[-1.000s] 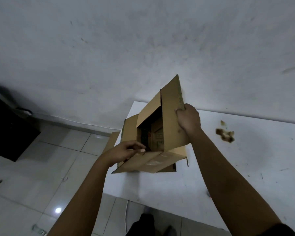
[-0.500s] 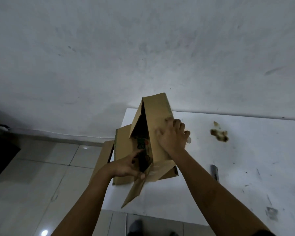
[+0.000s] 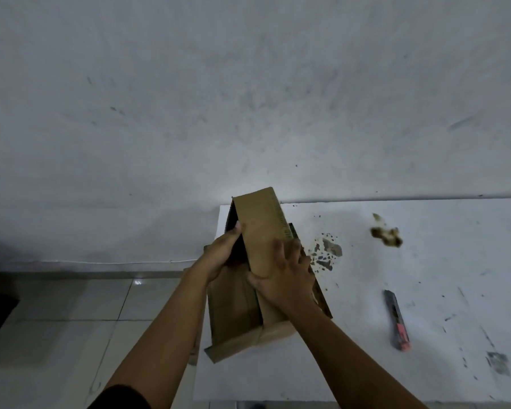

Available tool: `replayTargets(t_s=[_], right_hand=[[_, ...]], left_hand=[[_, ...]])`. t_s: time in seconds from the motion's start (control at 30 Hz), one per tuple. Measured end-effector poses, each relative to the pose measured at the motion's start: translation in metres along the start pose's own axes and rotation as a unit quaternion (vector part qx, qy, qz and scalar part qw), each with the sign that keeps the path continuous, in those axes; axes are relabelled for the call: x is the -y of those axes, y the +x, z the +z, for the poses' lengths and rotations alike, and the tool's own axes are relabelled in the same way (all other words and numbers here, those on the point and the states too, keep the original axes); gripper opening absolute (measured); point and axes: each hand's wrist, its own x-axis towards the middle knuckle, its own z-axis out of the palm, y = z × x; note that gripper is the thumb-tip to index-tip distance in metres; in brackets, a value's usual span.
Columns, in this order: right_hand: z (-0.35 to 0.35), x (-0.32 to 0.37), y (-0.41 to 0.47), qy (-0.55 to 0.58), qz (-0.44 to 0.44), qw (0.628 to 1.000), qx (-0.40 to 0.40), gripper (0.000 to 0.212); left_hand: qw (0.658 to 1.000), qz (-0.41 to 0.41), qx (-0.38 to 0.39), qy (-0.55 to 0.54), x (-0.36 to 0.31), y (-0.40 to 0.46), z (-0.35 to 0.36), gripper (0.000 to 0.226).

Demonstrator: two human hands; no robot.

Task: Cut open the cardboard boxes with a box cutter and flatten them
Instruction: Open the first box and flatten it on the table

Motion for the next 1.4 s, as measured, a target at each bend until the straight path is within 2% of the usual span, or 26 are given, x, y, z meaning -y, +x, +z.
replayTargets(t_s=[0.1, 0.13, 0.23, 0.37, 0.47, 0.57, 0.63, 0.73, 0.8, 0.87, 0.9, 0.93, 1.0, 1.07, 1.1, 1.17, 1.23, 1.3, 1.4], right_hand=[[0.001, 0.004, -0.009, -0.011, -0.005, 1.000, 0.017, 0.103], [0.001, 0.006, -0.011, -0.009, -0.003, 1.000, 0.021, 0.104], [0.000, 0.012, -0.016, -0.007, -0.001, 0.999, 0.042, 0.108], [-0.001, 0.015, -0.020, 0.006, -0.014, 0.998, 0.069, 0.109], [-0.005, 0.004, -0.014, 0.033, -0.030, 0.998, 0.052, 0.105], [-0.009, -0.017, -0.004, 0.106, -0.068, 0.991, 0.050, 0.093], [-0.006, -0.033, 0.005, 0.222, -0.001, 0.972, 0.071, 0.089], [0.008, -0.060, 0.024, 0.331, 0.150, 0.925, 0.106, 0.103], [0.013, -0.071, 0.029, 0.386, 0.183, 0.889, 0.164, 0.098], [0.009, -0.078, 0.028, 0.449, 0.189, 0.847, 0.215, 0.083], [0.004, -0.080, 0.028, 0.452, 0.188, 0.841, 0.230, 0.073], [0.001, -0.084, 0.030, 0.433, 0.189, 0.851, 0.230, 0.064], [-0.013, -0.094, 0.036, 0.365, 0.186, 0.894, 0.184, 0.055], [-0.042, -0.102, 0.039, 0.348, 0.152, 0.914, 0.141, 0.039], [-0.059, -0.104, 0.039, 0.364, 0.123, 0.913, 0.134, 0.031], [-0.089, -0.105, 0.036, 0.437, 0.076, 0.882, 0.157, 0.022], [-0.110, -0.091, 0.028, 0.449, 0.038, 0.873, 0.188, 0.026], [-0.114, -0.071, 0.019, 0.396, -0.009, 0.899, 0.188, 0.038], [-0.110, -0.042, 0.002, 0.334, -0.048, 0.930, 0.144, 0.047]], left_hand=[[0.992, 0.080, -0.096, -0.013, -0.022, 0.007, 0.005, 0.052], [0.989, 0.077, -0.124, -0.025, -0.029, 0.011, 0.005, 0.056], [0.990, 0.034, -0.136, -0.012, -0.040, 0.028, 0.002, 0.103], [0.979, -0.002, -0.136, 0.152, -0.040, 0.047, 0.011, 0.141], [0.945, -0.027, -0.159, 0.284, -0.039, 0.060, 0.016, 0.151], [0.929, -0.029, -0.172, 0.326, -0.033, 0.064, 0.010, 0.152], [0.922, -0.016, -0.196, 0.335, -0.025, 0.064, 0.006, 0.148], [0.917, 0.003, -0.220, 0.331, -0.021, 0.064, 0.007, 0.144], [0.916, 0.011, -0.227, 0.331, -0.021, 0.065, 0.010, 0.145], [0.912, 0.006, -0.231, 0.338, -0.022, 0.067, 0.012, 0.147], [0.909, 0.002, -0.232, 0.345, -0.022, 0.067, 0.011, 0.147], [0.906, -0.002, -0.234, 0.353, -0.022, 0.067, 0.009, 0.145], [0.902, -0.008, -0.233, 0.364, -0.022, 0.065, 0.006, 0.143], [0.902, -0.013, -0.224, 0.368, -0.023, 0.063, 0.005, 0.142], [0.902, -0.014, -0.220, 0.371, -0.023, 0.063, 0.007, 0.142], [0.906, -0.020, -0.212, 0.367, -0.026, 0.061, 0.012, 0.142], [0.921, -0.023, -0.198, 0.335, -0.031, 0.059, 0.016, 0.141], [0.937, 0.001, -0.187, 0.294, -0.035, 0.060, 0.015, 0.130], [0.953, 0.066, -0.186, 0.230, -0.044, 0.055, 0.016, 0.103]])
